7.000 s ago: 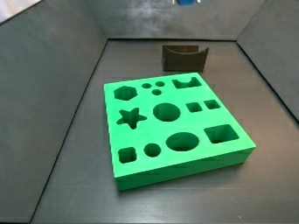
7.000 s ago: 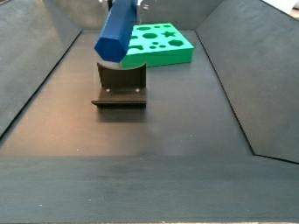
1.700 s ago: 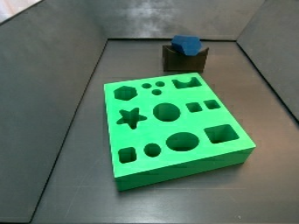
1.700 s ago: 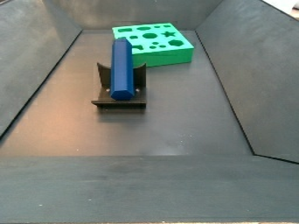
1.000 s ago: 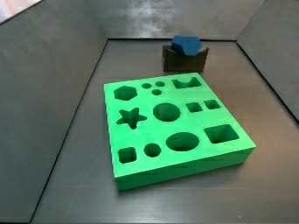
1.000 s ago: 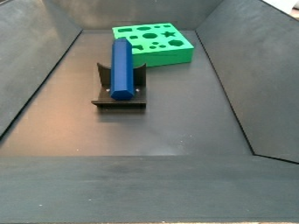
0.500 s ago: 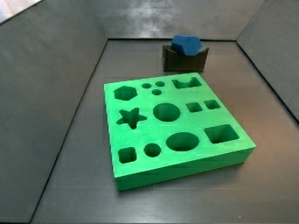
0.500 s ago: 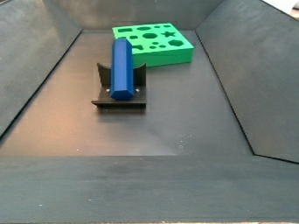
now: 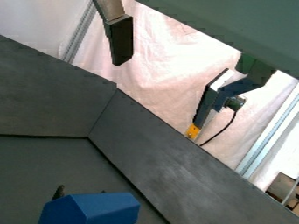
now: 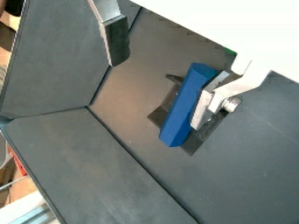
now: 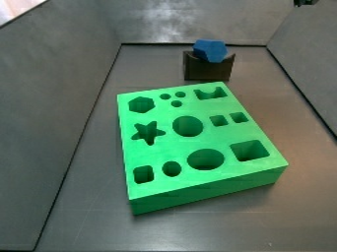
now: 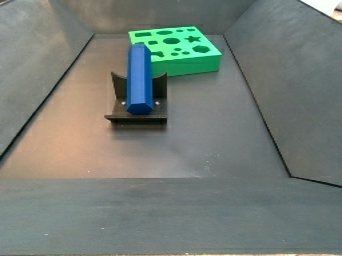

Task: Pick up the hexagon object. Move up. Place the hexagon object on the fixture. Regrasp the hexagon object. Move to above the board. Insert the hexagon object.
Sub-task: Regrasp the hexagon object.

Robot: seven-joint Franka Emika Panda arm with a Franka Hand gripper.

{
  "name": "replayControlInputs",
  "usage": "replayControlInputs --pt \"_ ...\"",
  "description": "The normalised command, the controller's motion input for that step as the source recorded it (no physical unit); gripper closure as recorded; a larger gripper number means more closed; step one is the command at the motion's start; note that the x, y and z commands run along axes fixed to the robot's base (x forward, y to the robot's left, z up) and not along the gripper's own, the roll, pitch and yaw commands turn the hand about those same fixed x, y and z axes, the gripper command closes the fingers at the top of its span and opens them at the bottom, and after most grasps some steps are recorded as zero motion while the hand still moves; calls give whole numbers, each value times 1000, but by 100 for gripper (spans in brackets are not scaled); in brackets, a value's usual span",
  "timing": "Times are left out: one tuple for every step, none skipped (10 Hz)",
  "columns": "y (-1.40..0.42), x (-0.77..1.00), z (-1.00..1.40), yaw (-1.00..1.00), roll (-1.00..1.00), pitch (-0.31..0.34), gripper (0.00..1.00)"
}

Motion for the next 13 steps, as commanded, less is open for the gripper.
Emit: replayControlInputs --pt "-60 141 -18 214 172 20 0" --pt "41 49 -1000 176 165 46 0" --pt "42 50 -1000 165 166 40 0" --pt "34 60 -1000 146 151 0 0" --pt "30 64 -1000 139 134 -15 0" --pt "25 77 -1000 116 102 -41 0" --pt "23 87 -1000 98 87 -58 0" --pt "19 98 -1000 74 77 -64 0" --pt "17 106 -1000 61 74 -65 0" --pt "13 121 -1000 37 66 -60 0" --pt "9 131 -1000 24 69 -47 0" --pt "-1 133 -894 14 72 -29 0" --pt "-1 127 -787 9 75 -17 0"
